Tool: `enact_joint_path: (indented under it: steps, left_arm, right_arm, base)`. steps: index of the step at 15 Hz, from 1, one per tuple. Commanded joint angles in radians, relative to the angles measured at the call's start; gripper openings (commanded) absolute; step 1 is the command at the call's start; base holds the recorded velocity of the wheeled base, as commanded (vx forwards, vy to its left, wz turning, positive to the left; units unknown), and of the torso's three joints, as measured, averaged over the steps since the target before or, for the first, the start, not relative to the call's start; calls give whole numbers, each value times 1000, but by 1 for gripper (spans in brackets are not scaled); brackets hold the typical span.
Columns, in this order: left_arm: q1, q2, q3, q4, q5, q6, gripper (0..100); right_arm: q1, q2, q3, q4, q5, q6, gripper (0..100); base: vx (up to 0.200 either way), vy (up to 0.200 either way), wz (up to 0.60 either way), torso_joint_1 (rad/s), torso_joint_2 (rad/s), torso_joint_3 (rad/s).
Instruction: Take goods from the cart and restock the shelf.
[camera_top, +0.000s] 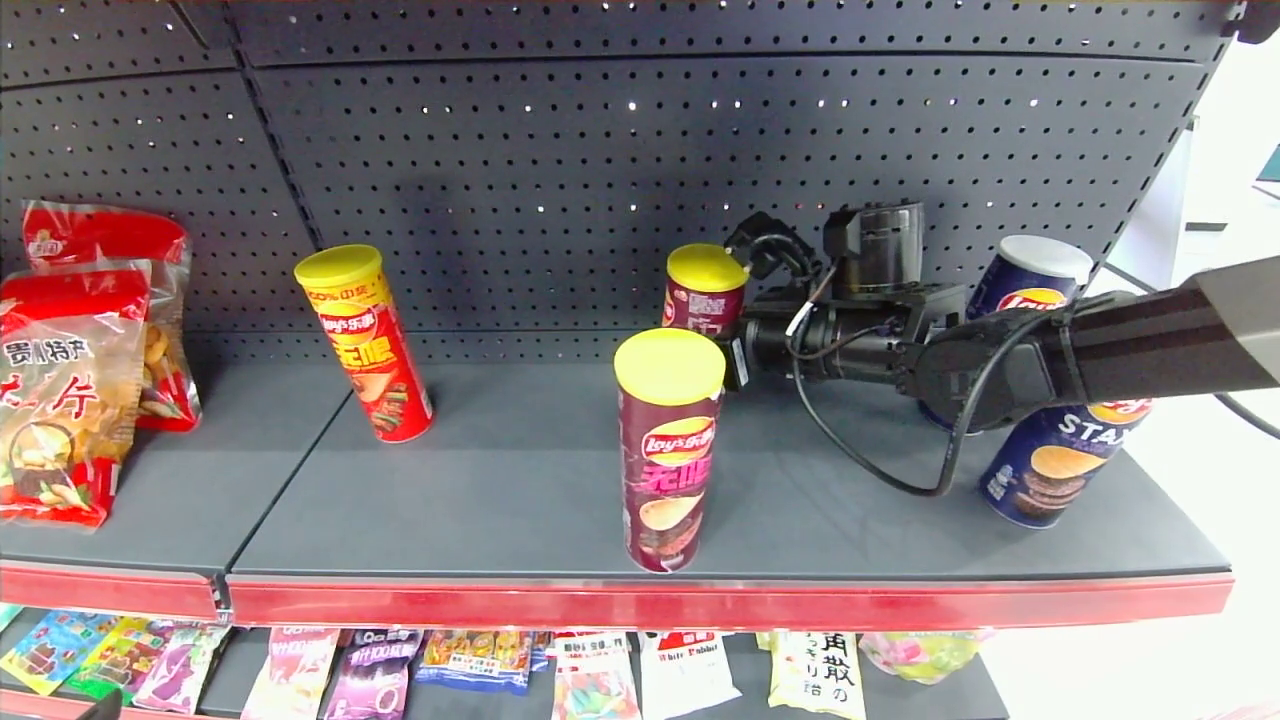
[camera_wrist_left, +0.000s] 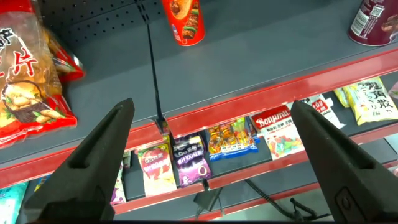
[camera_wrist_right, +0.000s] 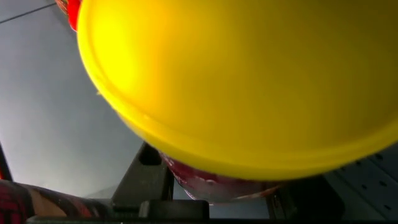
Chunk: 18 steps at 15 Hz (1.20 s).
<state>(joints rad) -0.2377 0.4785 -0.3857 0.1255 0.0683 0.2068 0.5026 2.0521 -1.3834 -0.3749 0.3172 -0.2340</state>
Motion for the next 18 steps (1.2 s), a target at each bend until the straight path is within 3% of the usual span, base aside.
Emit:
enact_joint_path:
  steps: [1, 3, 4, 10, 18]
  left_arm:
    - [0, 2, 1, 0, 1, 0, 100]
    - [0, 2, 1, 0, 1, 0, 100]
    - [0, 2, 1, 0, 1, 0, 100]
    - [0, 2, 1, 0, 1, 0, 100]
    - [0, 25, -7, -1, -19, 0, 100]
  right_arm:
    - [1, 2, 1, -1, 0, -1, 0]
    - [-1, 2, 7, -1, 0, -11, 0]
    - [-1, 2, 9, -1, 0, -13, 100]
    - [-2, -24, 15, 1, -7, -11, 100]
    - [-22, -194, 119, 13, -43, -8, 100]
  base:
    - [0, 0, 0, 0, 0, 0]
    - [0, 0, 0, 0, 0, 0]
    - [0, 0, 0, 0, 0, 0]
    - [0, 0, 0, 0, 0, 0]
    - [0, 0, 0, 0, 0, 0]
